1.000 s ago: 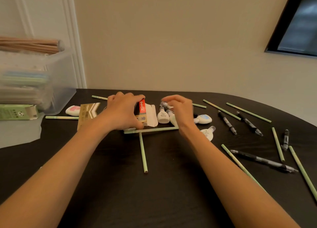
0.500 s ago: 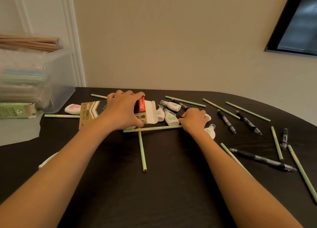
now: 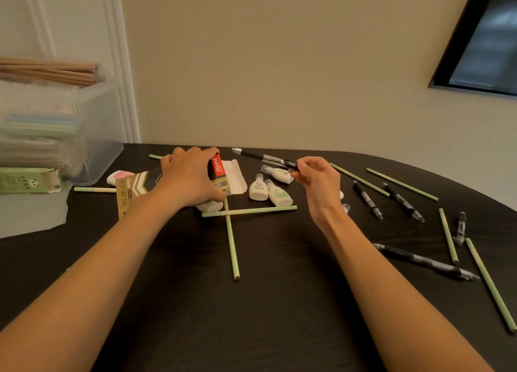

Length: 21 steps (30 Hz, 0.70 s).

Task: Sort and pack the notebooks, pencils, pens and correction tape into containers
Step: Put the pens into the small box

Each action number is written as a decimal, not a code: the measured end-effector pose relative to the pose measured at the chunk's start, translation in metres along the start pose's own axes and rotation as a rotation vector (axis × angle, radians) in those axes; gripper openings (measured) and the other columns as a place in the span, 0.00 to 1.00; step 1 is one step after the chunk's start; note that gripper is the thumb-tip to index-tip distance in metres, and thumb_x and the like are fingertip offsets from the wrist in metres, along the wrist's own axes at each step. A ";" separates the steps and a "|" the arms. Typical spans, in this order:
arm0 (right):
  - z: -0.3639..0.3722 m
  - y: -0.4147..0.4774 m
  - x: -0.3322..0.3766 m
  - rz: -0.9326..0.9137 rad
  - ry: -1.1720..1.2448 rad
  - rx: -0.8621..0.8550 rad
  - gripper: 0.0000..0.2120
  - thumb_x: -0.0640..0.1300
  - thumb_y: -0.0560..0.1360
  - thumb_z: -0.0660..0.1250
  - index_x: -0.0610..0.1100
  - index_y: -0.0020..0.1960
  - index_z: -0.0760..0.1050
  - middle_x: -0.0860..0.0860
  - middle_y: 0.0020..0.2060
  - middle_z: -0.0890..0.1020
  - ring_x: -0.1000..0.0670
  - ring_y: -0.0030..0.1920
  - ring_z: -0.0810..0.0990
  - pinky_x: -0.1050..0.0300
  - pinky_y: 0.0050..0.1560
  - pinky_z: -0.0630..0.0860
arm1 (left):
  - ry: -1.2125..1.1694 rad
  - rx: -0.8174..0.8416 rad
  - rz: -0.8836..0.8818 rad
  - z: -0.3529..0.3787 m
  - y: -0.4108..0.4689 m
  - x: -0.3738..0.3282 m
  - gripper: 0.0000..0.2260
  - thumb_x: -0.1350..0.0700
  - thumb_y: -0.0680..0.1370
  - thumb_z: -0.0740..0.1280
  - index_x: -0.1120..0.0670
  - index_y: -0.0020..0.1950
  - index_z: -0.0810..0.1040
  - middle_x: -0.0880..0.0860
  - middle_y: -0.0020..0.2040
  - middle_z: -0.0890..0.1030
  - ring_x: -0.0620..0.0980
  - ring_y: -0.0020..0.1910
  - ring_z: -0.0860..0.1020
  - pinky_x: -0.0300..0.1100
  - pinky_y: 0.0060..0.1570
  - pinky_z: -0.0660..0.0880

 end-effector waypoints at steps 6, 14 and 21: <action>0.024 -0.012 0.001 -0.002 -0.005 0.178 0.08 0.33 0.76 0.63 0.43 0.44 0.77 0.49 0.40 0.80 0.54 0.38 0.81 0.59 0.52 0.78 | -0.040 0.006 -0.003 -0.003 -0.001 0.001 0.38 0.45 0.70 0.72 0.50 0.75 0.58 0.53 0.69 0.68 0.57 0.69 0.62 0.52 0.66 0.60; 0.063 -0.029 0.014 -0.227 -0.351 0.259 0.12 0.35 0.78 0.59 0.40 0.60 0.75 0.52 0.50 0.78 0.59 0.48 0.77 0.69 0.49 0.75 | -0.045 0.070 0.103 -0.001 -0.003 -0.013 0.40 0.45 0.68 0.74 0.49 0.75 0.57 0.52 0.68 0.68 0.56 0.68 0.63 0.51 0.65 0.62; 0.067 -0.034 0.019 -0.315 -0.494 0.194 0.06 0.39 0.71 0.71 0.44 0.46 0.76 0.56 0.42 0.74 0.61 0.39 0.72 0.75 0.39 0.69 | -0.116 0.090 0.210 -0.003 -0.007 -0.026 0.36 0.46 0.67 0.75 0.48 0.71 0.64 0.50 0.61 0.73 0.53 0.63 0.68 0.52 0.65 0.64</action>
Point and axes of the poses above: each hand's wrist, its own y-axis towards the middle knuckle, its own z-axis out of the palm, x = y × z, the point moved 6 cm from there along y, towards the middle knuckle
